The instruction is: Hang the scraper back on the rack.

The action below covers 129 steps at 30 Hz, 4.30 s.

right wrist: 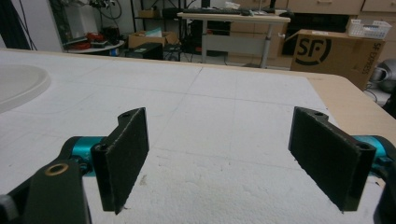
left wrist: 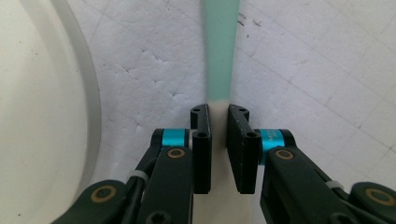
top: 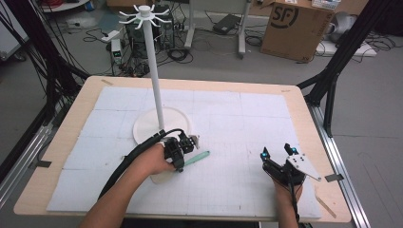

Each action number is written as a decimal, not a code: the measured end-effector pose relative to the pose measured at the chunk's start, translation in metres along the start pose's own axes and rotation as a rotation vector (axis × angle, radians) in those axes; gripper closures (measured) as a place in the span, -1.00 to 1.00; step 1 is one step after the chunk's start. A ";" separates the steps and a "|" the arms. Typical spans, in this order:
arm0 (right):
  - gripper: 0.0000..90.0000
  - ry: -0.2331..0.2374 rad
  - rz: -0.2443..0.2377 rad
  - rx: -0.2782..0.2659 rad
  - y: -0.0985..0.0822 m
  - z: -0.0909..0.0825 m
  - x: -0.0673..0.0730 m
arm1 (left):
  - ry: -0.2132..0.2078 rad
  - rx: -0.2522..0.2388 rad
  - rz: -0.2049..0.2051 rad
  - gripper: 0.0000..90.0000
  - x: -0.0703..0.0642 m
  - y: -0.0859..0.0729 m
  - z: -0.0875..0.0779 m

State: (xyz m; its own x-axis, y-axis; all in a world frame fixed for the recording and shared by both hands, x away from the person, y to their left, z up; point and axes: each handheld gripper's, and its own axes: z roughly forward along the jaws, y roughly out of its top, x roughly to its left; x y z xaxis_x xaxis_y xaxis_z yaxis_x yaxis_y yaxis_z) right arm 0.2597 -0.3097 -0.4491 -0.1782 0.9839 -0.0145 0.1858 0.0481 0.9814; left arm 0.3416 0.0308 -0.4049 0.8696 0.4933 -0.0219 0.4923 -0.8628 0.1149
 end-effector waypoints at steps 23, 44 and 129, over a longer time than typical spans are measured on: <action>-0.57 0.000 0.002 0.001 0.000 0.000 0.000 | -0.002 -0.117 0.053 0.79 0.000 -0.010 -0.011; -0.57 -0.001 0.002 0.002 0.000 0.000 0.001 | -0.002 -0.425 0.058 0.79 -0.001 -0.043 -0.044; -0.57 0.005 -0.014 0.001 0.000 0.000 0.002 | 0.496 -1.428 -0.457 0.79 -0.001 -0.158 -0.037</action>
State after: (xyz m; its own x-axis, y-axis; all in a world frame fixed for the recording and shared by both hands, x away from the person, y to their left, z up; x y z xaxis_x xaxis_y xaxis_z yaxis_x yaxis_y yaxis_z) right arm 0.2596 -0.3080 -0.4492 -0.1853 0.9823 -0.0275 0.1846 0.0623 0.9808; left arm 0.2613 0.1704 -0.3858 0.4245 0.9048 -0.0342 0.0097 0.0332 0.9994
